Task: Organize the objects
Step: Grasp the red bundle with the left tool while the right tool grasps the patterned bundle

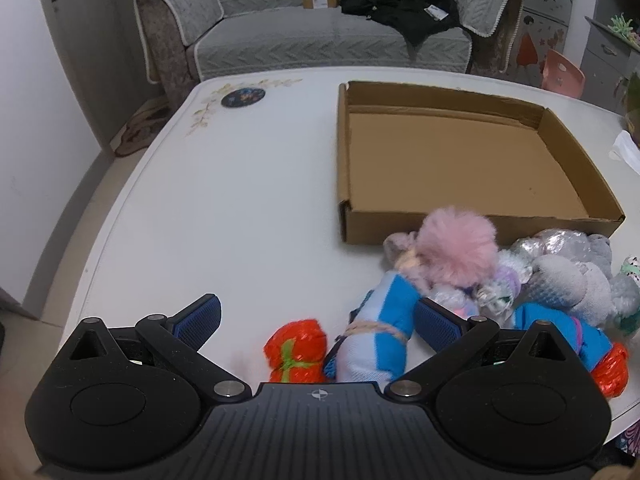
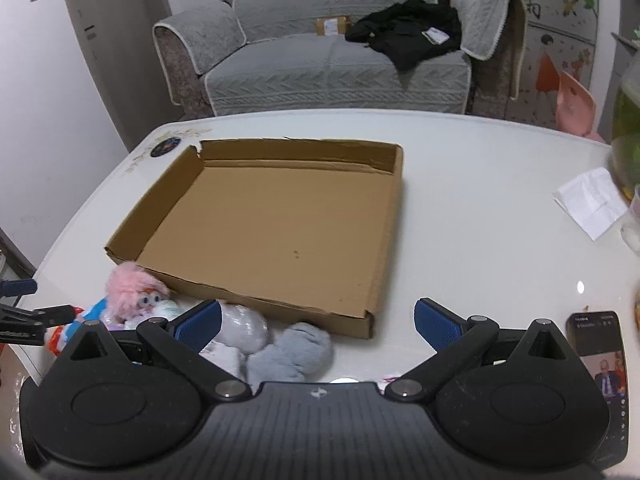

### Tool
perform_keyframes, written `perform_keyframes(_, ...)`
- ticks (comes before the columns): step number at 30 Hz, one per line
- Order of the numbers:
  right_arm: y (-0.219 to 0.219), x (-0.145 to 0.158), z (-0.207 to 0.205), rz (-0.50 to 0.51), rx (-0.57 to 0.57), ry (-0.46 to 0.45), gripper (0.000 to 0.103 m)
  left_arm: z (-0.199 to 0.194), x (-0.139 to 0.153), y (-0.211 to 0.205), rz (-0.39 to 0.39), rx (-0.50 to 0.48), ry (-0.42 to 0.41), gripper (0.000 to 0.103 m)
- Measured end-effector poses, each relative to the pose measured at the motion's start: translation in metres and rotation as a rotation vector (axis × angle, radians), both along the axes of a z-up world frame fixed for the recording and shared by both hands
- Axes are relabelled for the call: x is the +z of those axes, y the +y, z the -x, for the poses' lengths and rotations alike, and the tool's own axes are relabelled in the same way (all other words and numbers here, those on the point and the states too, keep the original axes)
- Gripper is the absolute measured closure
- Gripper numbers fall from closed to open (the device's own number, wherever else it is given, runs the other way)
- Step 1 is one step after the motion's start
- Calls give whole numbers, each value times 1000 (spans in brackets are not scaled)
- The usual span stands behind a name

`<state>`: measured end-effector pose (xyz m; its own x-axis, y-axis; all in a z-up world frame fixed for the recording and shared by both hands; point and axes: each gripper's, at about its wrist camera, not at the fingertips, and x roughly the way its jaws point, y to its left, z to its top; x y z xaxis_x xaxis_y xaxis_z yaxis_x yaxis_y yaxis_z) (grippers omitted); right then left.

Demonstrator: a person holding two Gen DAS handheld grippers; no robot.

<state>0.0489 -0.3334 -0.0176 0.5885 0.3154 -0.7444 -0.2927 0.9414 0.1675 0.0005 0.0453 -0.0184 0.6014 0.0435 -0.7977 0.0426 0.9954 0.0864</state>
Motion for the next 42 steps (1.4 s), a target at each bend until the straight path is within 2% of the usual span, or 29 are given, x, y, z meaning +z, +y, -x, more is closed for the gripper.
perform_keyframes(5,1,-13,-4,14,-5,34,1,7,-10,17,-16,24,30,0)
perform_keyframes(11,2,-25,-11,22,-14,89,1,13,-10,32,43,28,28,0)
perform_keyframes(16,-6,-25,-5,24,-20,94,1,16,-4,39,116,12,14,1)
perform_keyframes(19,-13,-27,-1,55,-39,99,1,20,-5,45,77,8,30,1)
perform_keyframes(22,-18,-32,1,75,-54,115,1,24,-9,52,73,5,42,1)
perform_keyframes(28,-15,-48,0,79,-57,175,1,11,-31,48,11,0,86,1)
perform_keyframes(31,-13,-50,0,88,-55,186,1,4,-36,47,-10,1,81,1)
perform_keyframes(36,-11,-55,1,118,-41,202,1,0,-38,49,-2,-14,56,1)
perform_keyframes(39,-14,-54,1,102,-47,191,1,-2,-39,54,16,-21,53,6)
perform_keyframes(42,-11,-52,4,120,-41,171,8,-3,-44,58,53,-22,75,28)
